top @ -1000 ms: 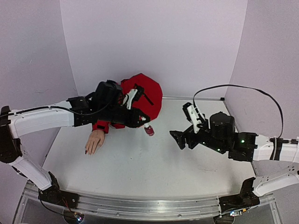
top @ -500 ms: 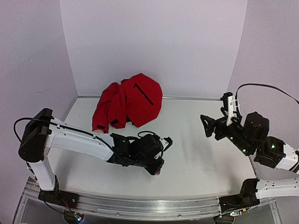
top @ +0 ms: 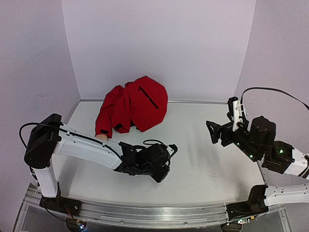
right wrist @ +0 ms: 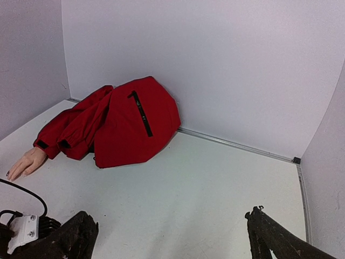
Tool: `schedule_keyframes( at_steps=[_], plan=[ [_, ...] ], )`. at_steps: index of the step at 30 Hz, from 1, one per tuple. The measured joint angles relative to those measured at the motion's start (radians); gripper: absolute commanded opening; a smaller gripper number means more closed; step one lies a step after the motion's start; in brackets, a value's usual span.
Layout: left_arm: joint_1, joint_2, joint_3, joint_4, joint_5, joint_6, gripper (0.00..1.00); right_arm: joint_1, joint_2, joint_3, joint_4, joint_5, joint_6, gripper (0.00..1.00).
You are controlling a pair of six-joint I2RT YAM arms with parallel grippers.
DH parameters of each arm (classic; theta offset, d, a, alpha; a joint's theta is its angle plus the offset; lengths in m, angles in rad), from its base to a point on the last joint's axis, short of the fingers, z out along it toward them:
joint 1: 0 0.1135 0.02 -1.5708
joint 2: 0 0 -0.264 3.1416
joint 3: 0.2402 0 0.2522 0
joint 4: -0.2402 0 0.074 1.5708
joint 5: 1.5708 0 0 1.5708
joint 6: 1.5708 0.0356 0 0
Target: Paint the nails
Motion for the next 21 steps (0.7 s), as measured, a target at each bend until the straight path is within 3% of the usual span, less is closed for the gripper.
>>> schedule_keyframes(
  at_steps=[10, 12, 15, 18, 21],
  plan=[
    [0.000, -0.085, -0.043, -0.012, -0.005, 0.014, 0.72, -0.002, 0.103, 0.043, -0.013, 0.027, 0.017, 0.98],
    [0.002, -0.132, -0.043, -0.013, -0.009, 0.021, 0.87, -0.021, 0.158, 0.079, -0.044, 0.039, 0.041, 0.98],
    [0.021, -0.241, -0.049, -0.018, 0.002, 0.032, 0.99, -0.135, 0.270, 0.160, -0.118, 0.010, 0.106, 0.98],
    [0.091, -0.382, -0.075, -0.016, 0.035, 0.038, 0.99, -0.300, 0.317, 0.183, -0.177, -0.066, 0.174, 0.98],
    [0.243, -0.578, -0.134, -0.017, 0.054, 0.049, 0.99, -0.413, 0.289, 0.183, -0.228, -0.122, 0.216, 0.98]
  ],
)
